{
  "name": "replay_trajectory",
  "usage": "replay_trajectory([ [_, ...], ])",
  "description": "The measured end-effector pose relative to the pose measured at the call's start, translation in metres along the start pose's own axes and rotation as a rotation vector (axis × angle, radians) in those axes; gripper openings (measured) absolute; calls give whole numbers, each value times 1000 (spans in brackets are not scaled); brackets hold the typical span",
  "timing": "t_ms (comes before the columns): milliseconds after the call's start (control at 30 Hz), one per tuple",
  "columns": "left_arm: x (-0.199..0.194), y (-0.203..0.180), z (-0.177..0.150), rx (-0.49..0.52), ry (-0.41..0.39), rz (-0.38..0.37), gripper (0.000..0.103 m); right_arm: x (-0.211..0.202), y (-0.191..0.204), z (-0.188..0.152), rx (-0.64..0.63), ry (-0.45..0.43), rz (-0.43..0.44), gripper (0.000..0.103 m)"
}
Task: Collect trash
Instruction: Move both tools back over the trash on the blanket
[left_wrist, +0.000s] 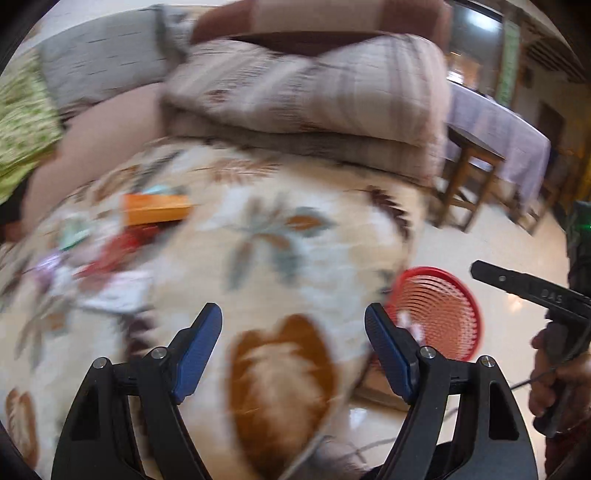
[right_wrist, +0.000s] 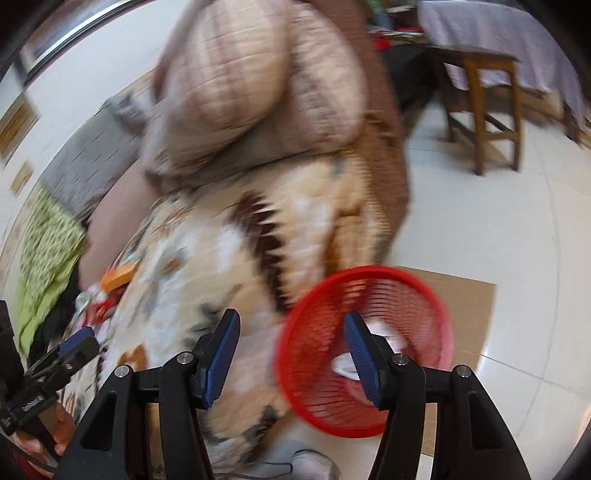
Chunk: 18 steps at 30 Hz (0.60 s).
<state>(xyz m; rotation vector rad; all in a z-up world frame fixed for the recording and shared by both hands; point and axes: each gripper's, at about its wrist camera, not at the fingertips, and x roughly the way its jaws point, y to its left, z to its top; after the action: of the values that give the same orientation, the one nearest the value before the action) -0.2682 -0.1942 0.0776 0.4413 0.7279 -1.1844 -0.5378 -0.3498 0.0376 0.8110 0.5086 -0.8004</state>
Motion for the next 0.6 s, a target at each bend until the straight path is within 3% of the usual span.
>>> replay_trajectory([
  [267, -26, 132, -13, -257, -41, 183, 79, 35, 127, -3, -201, 73, 129, 66],
  [400, -32, 200, -18, -390, -62, 290, 79, 62, 189, -4, -250, 157, 224, 68],
  [600, -33, 270, -23, -596, -54, 302, 79, 120, 263, -3, -219, 285, 311, 68],
])
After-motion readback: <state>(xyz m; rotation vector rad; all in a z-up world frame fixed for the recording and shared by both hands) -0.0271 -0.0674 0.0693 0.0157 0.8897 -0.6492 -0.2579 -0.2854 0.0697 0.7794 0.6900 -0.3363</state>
